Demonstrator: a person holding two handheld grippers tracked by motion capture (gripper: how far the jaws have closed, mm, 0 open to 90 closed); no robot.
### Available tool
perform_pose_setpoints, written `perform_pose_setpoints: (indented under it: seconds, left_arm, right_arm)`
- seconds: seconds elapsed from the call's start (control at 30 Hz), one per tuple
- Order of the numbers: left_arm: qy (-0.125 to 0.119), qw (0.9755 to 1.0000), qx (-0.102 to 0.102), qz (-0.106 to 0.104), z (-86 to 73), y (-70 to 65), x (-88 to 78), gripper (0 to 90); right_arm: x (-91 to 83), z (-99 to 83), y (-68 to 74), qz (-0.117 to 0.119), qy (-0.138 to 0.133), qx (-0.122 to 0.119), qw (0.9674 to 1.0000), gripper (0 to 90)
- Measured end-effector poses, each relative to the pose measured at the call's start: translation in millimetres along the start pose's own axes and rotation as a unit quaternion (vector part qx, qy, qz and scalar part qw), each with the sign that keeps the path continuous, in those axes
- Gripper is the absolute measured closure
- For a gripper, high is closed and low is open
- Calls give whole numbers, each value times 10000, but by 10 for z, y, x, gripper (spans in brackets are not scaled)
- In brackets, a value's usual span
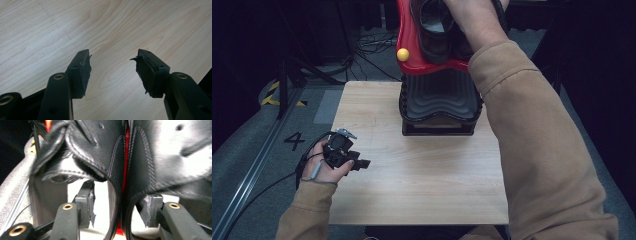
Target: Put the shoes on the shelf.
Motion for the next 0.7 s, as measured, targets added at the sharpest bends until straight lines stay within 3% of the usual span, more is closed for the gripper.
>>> perform_pose_setpoints:
  seconds: [0.3,0.33,0.5,0.7]
  left_arm:
    - [11,10000,37,16,22,-8,5,458]
    - [6,10000,18,5,23,-5,7,457]
    - [10,10000,45,36,34,-16,-1,457]
    - [32,10000,13,64,17,-25,-7,455]
  right_arm:
    - [-292,-69,-104,158,-165,-184,9996,497]
    - [-400,-132,-164,250,-208,-302,9990,493]
    - [-532,-281,-328,299,-202,-523,9980,487]
    - [-650,-456,-560,472,-216,-608,9968,479]
Point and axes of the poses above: each handheld gripper's, and its own axes: x roughly forward along the jaws, z roughly out of its top, y roughly to its left, the point moved 4 cm from there along x, roughly forward along the jaws, and after that the axes turned 15 degrees about -z, right-handed, at the moved point
